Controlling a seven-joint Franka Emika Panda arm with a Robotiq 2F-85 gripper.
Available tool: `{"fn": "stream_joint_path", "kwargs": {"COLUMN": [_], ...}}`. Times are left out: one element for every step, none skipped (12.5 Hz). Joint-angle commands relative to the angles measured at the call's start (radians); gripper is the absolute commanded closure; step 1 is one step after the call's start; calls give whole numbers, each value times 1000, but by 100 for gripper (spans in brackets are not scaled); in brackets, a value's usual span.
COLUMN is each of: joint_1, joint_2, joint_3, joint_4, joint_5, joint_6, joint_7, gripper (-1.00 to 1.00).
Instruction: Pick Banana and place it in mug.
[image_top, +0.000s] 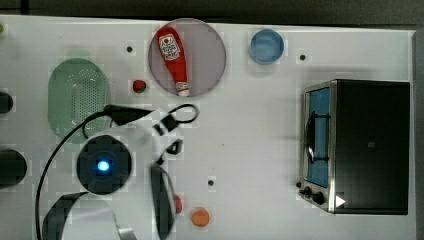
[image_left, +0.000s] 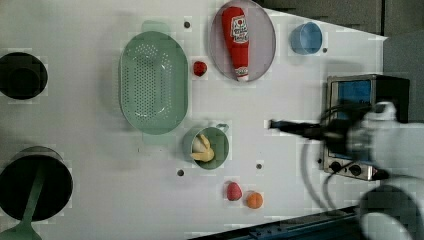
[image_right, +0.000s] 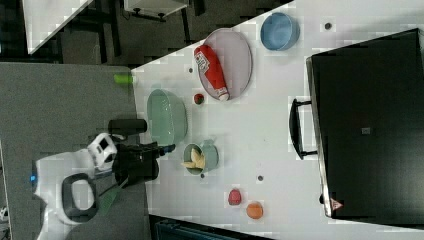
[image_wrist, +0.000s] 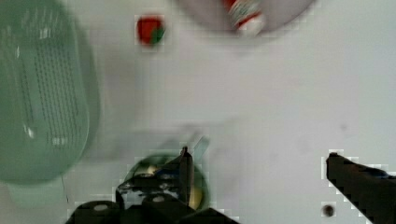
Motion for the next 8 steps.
{"fn": "stream_joint_path", "kwargs": {"joint_1": [-49,-55,-59,-60,-61,-61,-62,-62], "joint_2": [-66,-80,-85,-84,-77,-69,-64,-64], "joint_3": [-144,-189,-229,-264,-289,-306,-314,-315], "joint_4": [111,160,218,279,340,395,436,462], "joint_5": [0,-2,-2,-2,-6,-29,-71,-104], "joint_6": [-168,-267,-362,-447,-496,-524,-546,-557], "joint_7": [42,42,42,42,42,42,42,43], "gripper": [-100,-100,-100,-100,-100,-100,-100,-100]}}
